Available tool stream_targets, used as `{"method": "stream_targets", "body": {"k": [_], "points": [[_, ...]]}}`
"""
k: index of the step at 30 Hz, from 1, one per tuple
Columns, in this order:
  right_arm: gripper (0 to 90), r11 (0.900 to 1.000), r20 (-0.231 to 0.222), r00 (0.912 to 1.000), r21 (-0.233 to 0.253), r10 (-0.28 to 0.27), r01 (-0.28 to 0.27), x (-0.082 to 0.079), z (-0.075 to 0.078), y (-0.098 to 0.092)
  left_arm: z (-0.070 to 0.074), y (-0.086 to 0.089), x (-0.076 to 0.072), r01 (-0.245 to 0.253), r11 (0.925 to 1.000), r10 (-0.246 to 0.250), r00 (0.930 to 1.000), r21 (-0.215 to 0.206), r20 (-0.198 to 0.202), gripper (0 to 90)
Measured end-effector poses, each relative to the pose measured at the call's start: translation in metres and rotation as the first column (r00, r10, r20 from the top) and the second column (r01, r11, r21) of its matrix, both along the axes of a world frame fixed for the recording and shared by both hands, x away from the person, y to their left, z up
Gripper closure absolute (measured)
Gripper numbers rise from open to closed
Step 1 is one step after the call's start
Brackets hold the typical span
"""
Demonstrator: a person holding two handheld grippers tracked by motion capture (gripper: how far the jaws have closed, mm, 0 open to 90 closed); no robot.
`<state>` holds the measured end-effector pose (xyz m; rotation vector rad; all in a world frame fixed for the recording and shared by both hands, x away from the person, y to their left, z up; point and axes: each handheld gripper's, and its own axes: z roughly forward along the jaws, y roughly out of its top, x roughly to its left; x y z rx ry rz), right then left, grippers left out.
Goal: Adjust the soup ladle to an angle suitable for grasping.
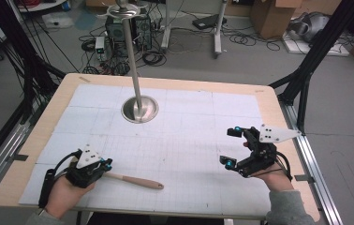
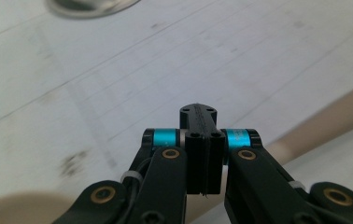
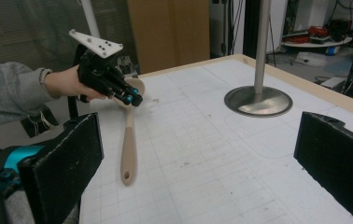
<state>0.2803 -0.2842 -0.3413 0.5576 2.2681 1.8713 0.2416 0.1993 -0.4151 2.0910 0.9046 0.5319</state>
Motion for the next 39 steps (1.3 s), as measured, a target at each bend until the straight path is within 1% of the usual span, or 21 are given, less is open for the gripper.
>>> {"method": "stream_targets", "body": {"k": [1, 2, 4, 5, 6, 7, 8, 9, 10, 11, 12, 17, 18, 20, 21, 23, 24, 31, 35, 36, 39], "points": [[0.0, 1.0, 0.0, 1.0, 0.0, 0.0, 0.0, 0.0, 0.0, 0.0, 0.0, 0.0, 0.0, 0.0, 1.0, 0.0, 1.0, 0.0, 0.0, 89.9], [0.0, 1.0, 0.002, 1.0, -0.001, 0.001, -0.001, 0.0, 0.0, 0.0, 0.001, -0.015, -0.005, 0.062, 0.9977, -0.062, 0.9981, -0.028, -0.001, 89.9], [0.0, 1.0, 0.0, 1.0, -0.006, 0.004, -0.004, 0.0, 0.0, 0.0, 0.0, -0.03, -0.011, 0.121, 0.9922, -0.121, 0.9927, -0.031, -0.005, 89.9], [0.0, 1.0, 0.0, 1.0, -0.006, 0.004, -0.004, 0.0, 0.0, 0.0, 0.0, -0.03, -0.011, 0.121, 0.9922, -0.121, 0.9927, -0.031, -0.005, 89.9], [0.1, 1.0, 0.0, 1.0, -0.004, 0.001, -0.001, 0.0, 0.0, 0.0, 0.0, -0.045, -0.017, 0.181, 0.9834, -0.181, 0.9835, -0.014, 0.001, 89.8], [0.1, 1.0, 0.0, 1.0, -0.004, 0.001, -0.001, 0.0, 0.0, 0.0, 0.0, -0.045, -0.017, 0.181, 0.9834, -0.181, 0.9835, -0.014, 0.001, 89.8], [0.0, 1.0, 0.005, 1.0, -0.005, 0.001, -0.001, 0.0, 0.0, 0.001, -0.001, -0.058, -0.023, 0.24, 0.9708, -0.24, 0.9707, -0.004, 0.012, 89.8], [0.0, 1.0, 0.005, 1.0, -0.005, 0.001, -0.001, 0.0, 0.0, 0.001, -0.001, -0.058, -0.023, 0.24, 0.9708, -0.24, 0.9707, -0.004, 0.012, 89.9], [0.0, 1.0, -0.001, 1.0, -0.007, 0.004, -0.004, -0.001, 0.0, 0.001, -0.001, -0.064, -0.026, 0.258, 0.9662, -0.257, 0.9662, -0.009, 0.016, 89.9], [0.0, 1.0, -0.001, 1.0, -0.007, 0.006, -0.006, -0.001, 0.0, 0.001, -0.002, -0.074, -0.029, 0.291, 0.9564, -0.291, 0.9566, -0.021, 0.015, 89.9], [0.0, 1.0, -0.001, 1.0, -0.007, 0.006, -0.006, -0.001, 0.0, 0.001, -0.002, -0.074, -0.029, 0.291, 0.9564, -0.291, 0.9566, -0.021, 0.015, 89.9], [0.0, 1.0, 0.001, 1.0, -0.007, 0.0, 0.0, -0.003, 0.001, -0.001, -0.009, -0.094, -0.032, 0.353, 0.9343, -0.354, 0.9349, -0.047, -0.018, 89.8], [0.0, 1.0, 0.004, 1.0, -0.008, -0.002, 0.003, -0.004, 0.001, -0.001, -0.012, -0.099, -0.032, 0.373, 0.9263, -0.375, 0.9267, -0.055, -0.028, 89.9], [0.1, 1.0, 0.007, 1.0, -0.007, -0.001, 0.001, -0.004, 0.001, -0.001, -0.014, -0.101, -0.032, 0.377, 0.9246, -0.379, 0.9248, -0.052, -0.03, 89.9], [0.0, 1.0, 0.001, 1.0, -0.009, -0.003, 0.003, -0.006, 0.001, -0.002, -0.016, -0.103, -0.031, 0.388, 0.9193, -0.391, 0.9196, -0.064, -0.037, 89.9], [0.0, 1.0, 0.005, 1.0, -0.009, -0.004, 0.004, -0.006, 0.001, -0.003, -0.016, -0.104, -0.032, 0.394, 0.9169, -0.397, 0.9172, -0.063, -0.036, 89.8], [0.0, 1.0, 0.012, 0.9999, -0.006, -0.007, 0.007, -0.006, 0.001, -0.003, -0.017, -0.104, -0.032, 0.405, 0.9126, -0.407, 0.913, -0.059, -0.032, 89.8], [0.0, 1.0, 0.008, 0.9998, -0.008, -0.019, 0.02, -0.009, 0.002, -0.008, -0.026, -0.113, -0.029, 0.432, 0.902, -0.431, 0.8999, -0.01, -0.064, 89.8], [0.0, 1.0, 0.01, 0.9998, -0.008, -0.019, 0.019, -0.01, 0.002, -0.009, -0.03, -0.117, -0.028, 0.437, 0.8993, -0.436, 0.8969, 0.001, -0.074, 89.8], [0.0, 1.0, 0.007, 0.9998, -0.008, -0.021, 0.021, -0.01, 0.002, -0.009, -0.031, -0.118, -0.026, 0.443, 0.8966, -0.441, 0.8945, 0.009, -0.075, 89.8], [0.0, 1.0, 0.009, 0.9997, -0.01, -0.022, 0.022, -0.01, 0.001, -0.009, -0.032, -0.119, -0.024, 0.441, 0.8976, -0.439, 0.895, 0.004, -0.078, 89.9]]}}
